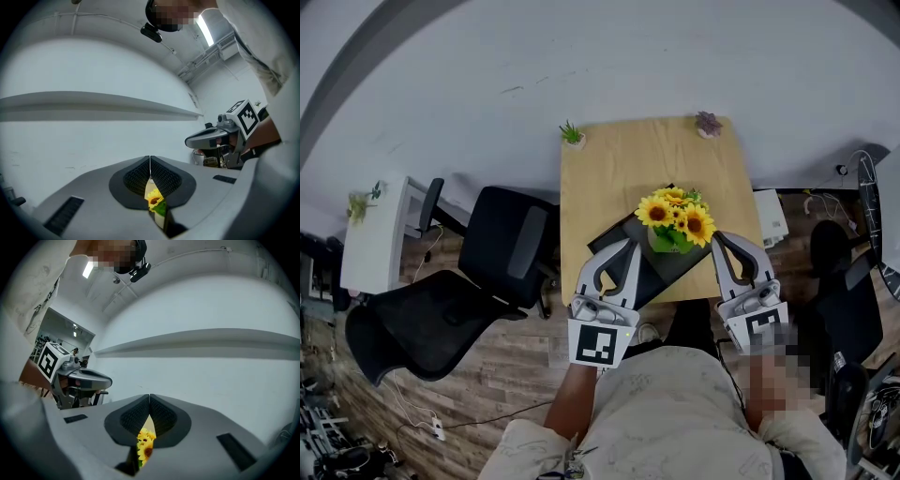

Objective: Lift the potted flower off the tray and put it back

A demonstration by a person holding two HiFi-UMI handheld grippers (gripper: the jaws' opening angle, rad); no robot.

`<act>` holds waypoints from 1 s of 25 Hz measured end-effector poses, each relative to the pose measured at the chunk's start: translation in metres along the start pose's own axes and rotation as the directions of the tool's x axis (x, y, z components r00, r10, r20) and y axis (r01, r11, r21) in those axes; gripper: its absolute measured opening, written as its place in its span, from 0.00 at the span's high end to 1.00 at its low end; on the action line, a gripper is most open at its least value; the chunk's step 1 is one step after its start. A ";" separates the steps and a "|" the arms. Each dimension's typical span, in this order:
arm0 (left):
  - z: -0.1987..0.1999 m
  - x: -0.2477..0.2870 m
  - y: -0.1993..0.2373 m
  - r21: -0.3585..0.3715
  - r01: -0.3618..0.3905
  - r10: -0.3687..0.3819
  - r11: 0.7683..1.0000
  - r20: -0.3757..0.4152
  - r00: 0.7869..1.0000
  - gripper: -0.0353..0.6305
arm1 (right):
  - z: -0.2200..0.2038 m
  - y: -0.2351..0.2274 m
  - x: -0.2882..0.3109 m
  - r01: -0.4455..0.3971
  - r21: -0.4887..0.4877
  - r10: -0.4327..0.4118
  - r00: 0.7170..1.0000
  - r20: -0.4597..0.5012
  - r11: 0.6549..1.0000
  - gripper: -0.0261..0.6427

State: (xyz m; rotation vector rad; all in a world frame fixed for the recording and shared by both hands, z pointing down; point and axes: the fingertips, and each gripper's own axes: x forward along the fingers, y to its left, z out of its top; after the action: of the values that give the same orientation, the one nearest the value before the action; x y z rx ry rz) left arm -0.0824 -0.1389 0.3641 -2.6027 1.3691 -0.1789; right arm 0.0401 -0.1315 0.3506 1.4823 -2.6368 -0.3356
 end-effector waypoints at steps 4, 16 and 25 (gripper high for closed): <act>0.001 0.000 -0.002 0.007 0.000 0.000 1.000 0.001 1.000 0.93 | -0.001 0.000 -0.001 0.002 -0.018 -0.002 1.000 -0.008 1.000 0.93; -0.001 0.000 -0.001 -0.009 -0.013 0.013 1.000 -0.008 1.000 0.93 | -0.004 -0.003 -0.004 0.023 -0.022 -0.023 0.999 -0.026 1.000 0.93; -0.001 -0.001 -0.002 -0.006 -0.013 0.013 1.000 -0.011 1.000 0.93 | -0.005 -0.003 -0.004 0.021 -0.022 -0.021 0.999 -0.032 1.000 0.93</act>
State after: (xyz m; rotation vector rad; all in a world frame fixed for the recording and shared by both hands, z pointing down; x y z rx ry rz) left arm -0.0817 -0.1376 0.3657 -2.6005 1.3924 -0.1870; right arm 0.0459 -0.1299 0.3550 1.4973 -2.5863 -0.3381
